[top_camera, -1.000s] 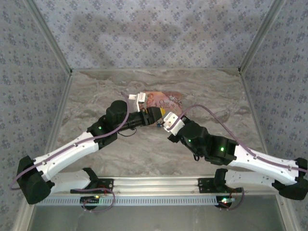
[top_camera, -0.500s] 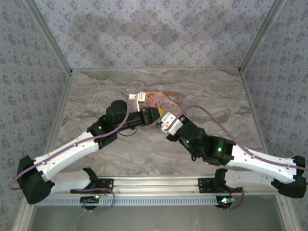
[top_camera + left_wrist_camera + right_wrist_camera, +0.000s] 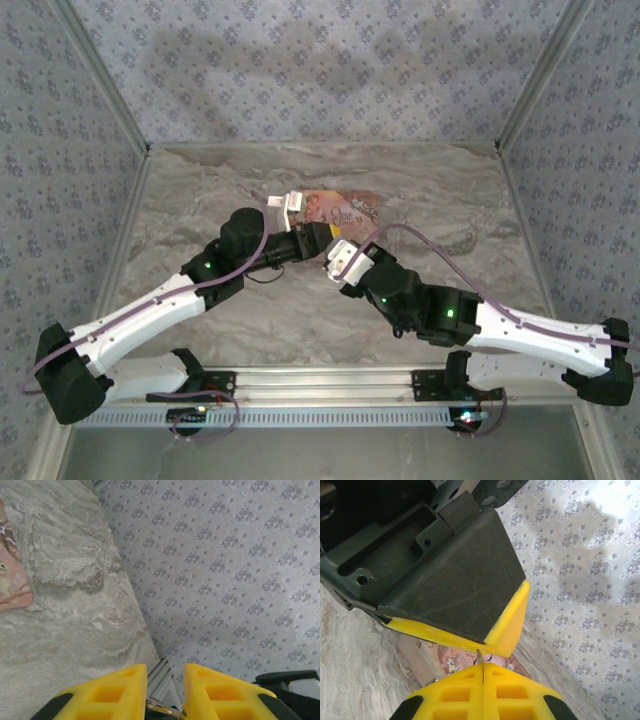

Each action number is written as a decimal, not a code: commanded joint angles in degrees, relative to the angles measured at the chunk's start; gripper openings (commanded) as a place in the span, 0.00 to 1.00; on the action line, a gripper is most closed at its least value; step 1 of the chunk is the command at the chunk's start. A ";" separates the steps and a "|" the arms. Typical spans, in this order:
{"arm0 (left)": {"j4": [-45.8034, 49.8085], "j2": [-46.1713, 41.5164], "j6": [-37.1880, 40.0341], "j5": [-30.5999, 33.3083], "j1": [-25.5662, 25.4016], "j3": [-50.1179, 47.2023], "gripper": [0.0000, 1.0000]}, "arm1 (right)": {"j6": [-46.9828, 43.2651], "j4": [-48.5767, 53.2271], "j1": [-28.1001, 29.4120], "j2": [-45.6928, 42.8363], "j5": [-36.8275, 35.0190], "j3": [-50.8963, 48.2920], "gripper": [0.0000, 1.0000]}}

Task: Unlock a padlock with a key

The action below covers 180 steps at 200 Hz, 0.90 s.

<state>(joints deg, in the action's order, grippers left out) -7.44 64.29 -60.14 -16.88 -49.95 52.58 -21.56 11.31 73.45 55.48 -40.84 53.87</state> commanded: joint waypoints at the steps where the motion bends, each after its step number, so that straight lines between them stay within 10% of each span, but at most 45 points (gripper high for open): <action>1: -1.88 -0.27 -0.24 -0.10 -0.31 1.65 0.18 | -1.77 -1.97 0.71 0.35 -2.62 -0.73 0.00; 66: -1.33 -1.01 0.43 0.27 0.00 1.34 0.00 | -1.45 -1.92 1.08 0.18 -3.37 -0.79 0.00; 107: -0.70 -1.82 2.79 0.44 0.81 1.04 0.00 | 6.02 3.56 -1.83 -3.52 2.54 0.18 0.23; 180: 3.32 -1.84 13.02 -1.16 3.33 3.41 0.00 | 27.65 8.91 -20.41 -11.99 36.17 -1.64 0.40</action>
<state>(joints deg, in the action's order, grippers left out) -3.90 63.40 -52.18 -16.73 -47.22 53.45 -5.32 18.81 59.02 44.36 -21.87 53.04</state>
